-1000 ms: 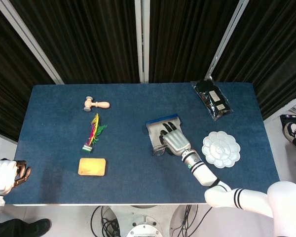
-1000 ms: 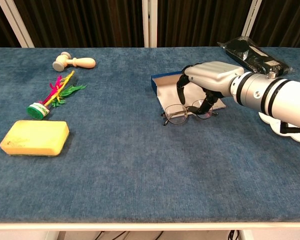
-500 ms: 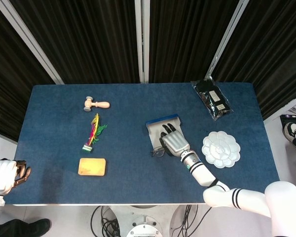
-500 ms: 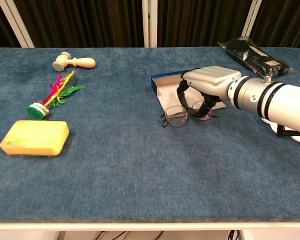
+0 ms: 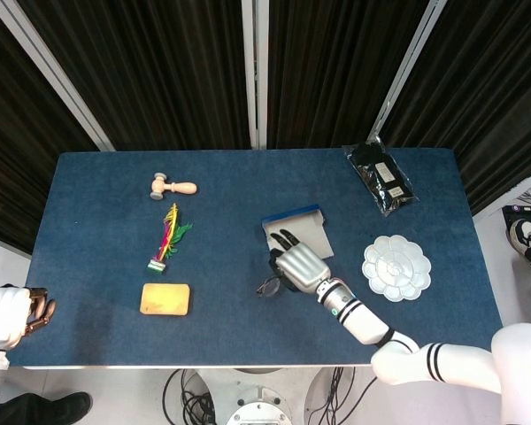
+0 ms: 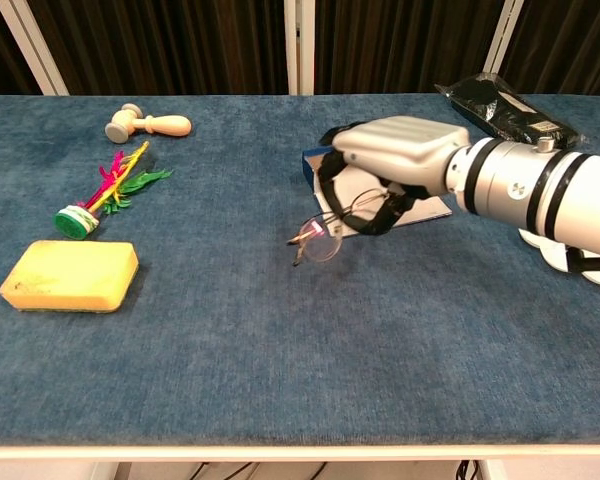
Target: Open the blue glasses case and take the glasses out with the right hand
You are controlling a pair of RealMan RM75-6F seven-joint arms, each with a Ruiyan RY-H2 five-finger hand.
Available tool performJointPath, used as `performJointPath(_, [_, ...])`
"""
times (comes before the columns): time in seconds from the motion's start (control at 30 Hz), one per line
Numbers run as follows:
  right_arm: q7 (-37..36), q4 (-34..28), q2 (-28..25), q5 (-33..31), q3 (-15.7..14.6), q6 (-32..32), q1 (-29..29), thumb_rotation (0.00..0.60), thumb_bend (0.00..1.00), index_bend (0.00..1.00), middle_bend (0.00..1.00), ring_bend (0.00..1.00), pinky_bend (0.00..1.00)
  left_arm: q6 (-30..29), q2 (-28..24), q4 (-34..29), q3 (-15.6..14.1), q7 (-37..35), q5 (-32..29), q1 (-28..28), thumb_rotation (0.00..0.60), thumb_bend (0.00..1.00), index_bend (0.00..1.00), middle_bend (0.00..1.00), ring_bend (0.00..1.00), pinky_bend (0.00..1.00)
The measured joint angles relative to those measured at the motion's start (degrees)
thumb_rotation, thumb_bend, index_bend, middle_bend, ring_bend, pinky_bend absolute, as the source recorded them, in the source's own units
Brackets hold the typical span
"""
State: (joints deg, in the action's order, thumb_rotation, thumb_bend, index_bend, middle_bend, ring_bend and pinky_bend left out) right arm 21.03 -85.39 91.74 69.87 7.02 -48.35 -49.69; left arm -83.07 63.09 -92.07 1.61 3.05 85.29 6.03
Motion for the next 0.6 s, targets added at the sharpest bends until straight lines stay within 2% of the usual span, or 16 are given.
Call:
performJointPath(0.13, [0.82, -0.45, 1.0, 1.16, -0.36, 1.86, -1.86, 0.6, 0.48, 0.65, 0.32, 0.0, 0.0, 0.03, -0.02, 0.03, -0.01, -0.13, 0.0, 0.0, 0.6, 0.39, 0.85, 0.99, 0.85, 0.66])
performJointPath(0.2, [2.0, -0.11, 2.01, 1.37, -0.43, 2.28, -2.49, 0.6, 0.47, 0.6, 0.31, 0.0, 0.0, 0.04, -0.03, 0.07, -0.01, -0.17, 0.01, 0.01, 0.6, 0.39, 0.85, 0.99, 0.85, 0.66])
performJointPath(0.27, [3.34, 0.42, 3.02, 1.58, -0.5, 2.35, -3.01, 0.6, 0.45, 0.42, 0.28, 0.0, 0.0, 0.05, -0.02, 0.09, 0.0, -0.2, 0.01, 0.02, 0.6, 0.39, 0.85, 0.99, 0.85, 0.66])
performJointPath(0.37, [5.49, 0.85, 3.77, 1.55, -0.8, 2.31, -3.41, 0.6, 0.36, 0.08, 0.2, 0.0, 0.0, 0.08, -0.01, 0.12, 0.0, -0.25, 0.0, 0.03, 0.6, 0.39, 0.85, 0.99, 0.85, 0.66])
performJointPath(0.4, [6.19, 0.85, 3.83, 1.39, -0.93, 2.31, -3.47, 0.6, 0.35, 0.04, 0.18, 0.0, 0.0, 0.08, -0.01, 0.12, 0.0, -0.25, 0.0, 0.03, 0.6, 0.39, 0.85, 0.99, 0.85, 0.66])
performJointPath(0.43, [6.87, 0.78, 3.83, 1.13, -1.06, 2.29, -3.5, 0.6, 0.33, 0.0, 0.16, 0.0, 0.0, 0.07, -0.02, 0.13, 0.01, -0.25, 0.01, 0.04, 0.6, 0.39, 0.85, 0.99, 0.85, 0.66])
performJointPath(0.6, [8.57, -1.19, 2.13, -0.16, -1.65, 0.43, -2.36, 0.6, 0.33, 0.0, 0.13, 0.0, 0.0, 0.07, 0.01, 0.15, 0.01, -0.17, 0.01, 0.05, 0.6, 0.39, 0.85, 0.99, 0.85, 0.66])
